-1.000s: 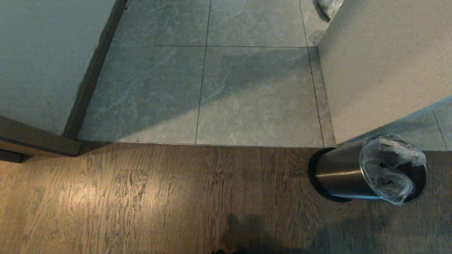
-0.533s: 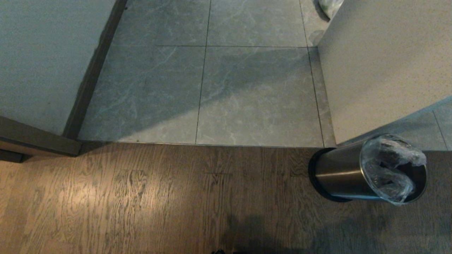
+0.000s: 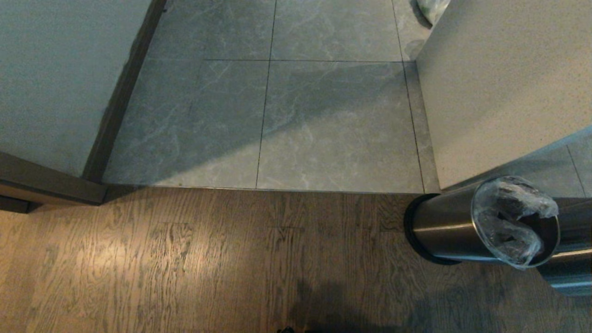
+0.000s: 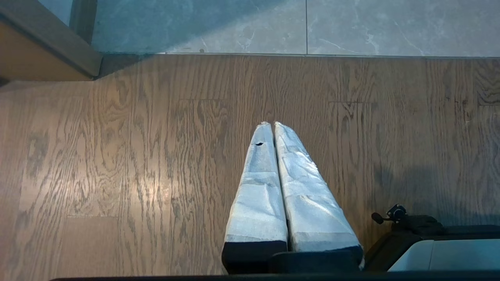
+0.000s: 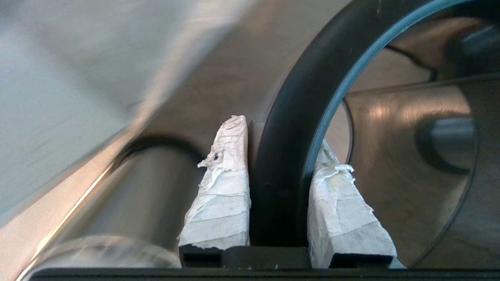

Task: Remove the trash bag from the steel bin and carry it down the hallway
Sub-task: Place the outer trash can on the ground

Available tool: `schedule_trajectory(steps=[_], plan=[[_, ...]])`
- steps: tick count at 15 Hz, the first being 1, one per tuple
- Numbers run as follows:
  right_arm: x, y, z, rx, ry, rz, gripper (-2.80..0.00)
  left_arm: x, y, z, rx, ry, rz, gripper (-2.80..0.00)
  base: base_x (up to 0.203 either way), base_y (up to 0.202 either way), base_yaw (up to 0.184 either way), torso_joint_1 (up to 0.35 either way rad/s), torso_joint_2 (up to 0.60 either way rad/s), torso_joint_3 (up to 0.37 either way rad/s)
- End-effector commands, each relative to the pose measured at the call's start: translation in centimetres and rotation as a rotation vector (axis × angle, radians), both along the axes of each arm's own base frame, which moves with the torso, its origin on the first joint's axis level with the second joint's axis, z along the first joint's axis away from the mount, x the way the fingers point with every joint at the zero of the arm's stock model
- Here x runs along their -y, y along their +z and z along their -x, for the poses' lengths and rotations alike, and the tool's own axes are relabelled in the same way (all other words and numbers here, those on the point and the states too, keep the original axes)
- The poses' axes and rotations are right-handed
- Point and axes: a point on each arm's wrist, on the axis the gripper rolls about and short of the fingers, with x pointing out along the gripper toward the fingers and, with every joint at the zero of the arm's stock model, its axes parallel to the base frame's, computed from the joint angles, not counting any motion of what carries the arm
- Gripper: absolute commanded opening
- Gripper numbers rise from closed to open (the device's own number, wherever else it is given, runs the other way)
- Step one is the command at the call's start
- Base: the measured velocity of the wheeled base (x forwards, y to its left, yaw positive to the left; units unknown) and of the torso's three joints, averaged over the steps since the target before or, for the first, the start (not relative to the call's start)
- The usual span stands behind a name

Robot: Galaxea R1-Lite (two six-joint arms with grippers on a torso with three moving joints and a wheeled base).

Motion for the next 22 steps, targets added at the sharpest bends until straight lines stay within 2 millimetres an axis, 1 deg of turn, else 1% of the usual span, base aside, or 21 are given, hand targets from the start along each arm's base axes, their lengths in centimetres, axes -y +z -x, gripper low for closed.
schedule_trajectory(steps=[1, 2, 4, 6, 8, 9, 10, 13, 15, 17, 18, 20, 22], plan=[[1.5, -1.6, -1.6, -0.012, 0.107, 0.006, -2.8, 0.0, 0.0, 0.0, 0.0, 0.0, 0.0, -2.8, 0.0, 0.0, 0.0, 0.0, 0.0, 0.0], [2.2, -2.2, -2.2, -0.001, 0.152, 0.005, -2.8, 0.0, 0.0, 0.0, -0.001, 0.0, 0.0, -2.8, 0.0, 0.0, 0.0, 0.0, 0.0, 0.0], [3.7, -2.0, -3.3, 0.046, 0.253, 0.052, -2.8, 0.0, 0.0, 0.0, 0.0, 0.0, 0.0, -2.8, 0.0, 0.0, 0.0, 0.0, 0.0, 0.0], [5.1, -2.3, -3.3, 0.084, 0.404, 0.111, -2.8, 0.0, 0.0, -0.1, -0.008, -0.001, 0.0, -2.8, 0.0, 0.0, 0.0, 0.0, 0.0, 0.0], [5.6, -3.0, -3.0, 0.079, 0.499, 0.171, -2.8, 0.0, 0.1, -0.2, -0.026, -0.001, 0.0, -2.8, 0.0, 0.0, 0.0, 0.0, 0.0, 0.0], [5.8, -3.7, -2.8, 0.086, 0.532, 0.165, -2.8, 0.0, 0.1, -0.2, -0.025, -0.001, 0.0, -2.8, 0.0, 0.0, 0.0, 0.0, 0.0, 0.0], [6.0, -4.4, -2.7, 0.084, 0.547, 0.155, -2.8, 0.0, 0.0, -0.1, -0.012, 0.0, 0.0, -2.8, 0.0, 0.0, 0.0, 0.0, 0.0, 0.0], [6.5, -5.0, -3.0, 0.079, 0.573, 0.196, -2.8, 0.0, 0.0, 0.0, 0.0, 0.0, -0.001, -2.8, 0.0, 0.0, 0.0, 0.0, 0.0, 0.0], [6.8, -6.1, -2.6, 0.047, 0.604, 0.236, -2.8, 0.0, 0.0, 0.0, 0.0, 0.0, -0.001, -2.8, 0.0, 0.0, 0.0, 0.0, 0.0, 0.0], [7.6, -7.2, -2.3, 0.035, 0.63, 0.258, -2.8, 0.0, 0.0, 0.0, 0.0, 0.0, -0.001, -2.8, 0.0, 0.0, 0.0, 0.0, 0.0, 0.0], [8.1, -7.0, -2.4, 0.04, 0.626, 0.274, -2.8, 0.0, 0.0, 0.0, 0.0, 0.0, -0.001, -2.8, 0.0, 0.0, 0.0, 0.0, 0.0, 0.0], [9.5, -6.7, -1.9, 0.042, 0.6, 0.303, -2.8, 0.0, 0.0, 0.0, -0.001, -0.001, -0.001, -2.8, 0.0, 0.0, 0.0, 0.0, 0.0, 0.0], [10.5, -7.4, -1.6, 0.037, 0.587, 0.307, -2.8, 0.0, 0.0, 0.0, 0.0, -0.001, -0.001, -2.8, 0.0, 0.0, 0.0, 0.0, 0.0, 0.0]])
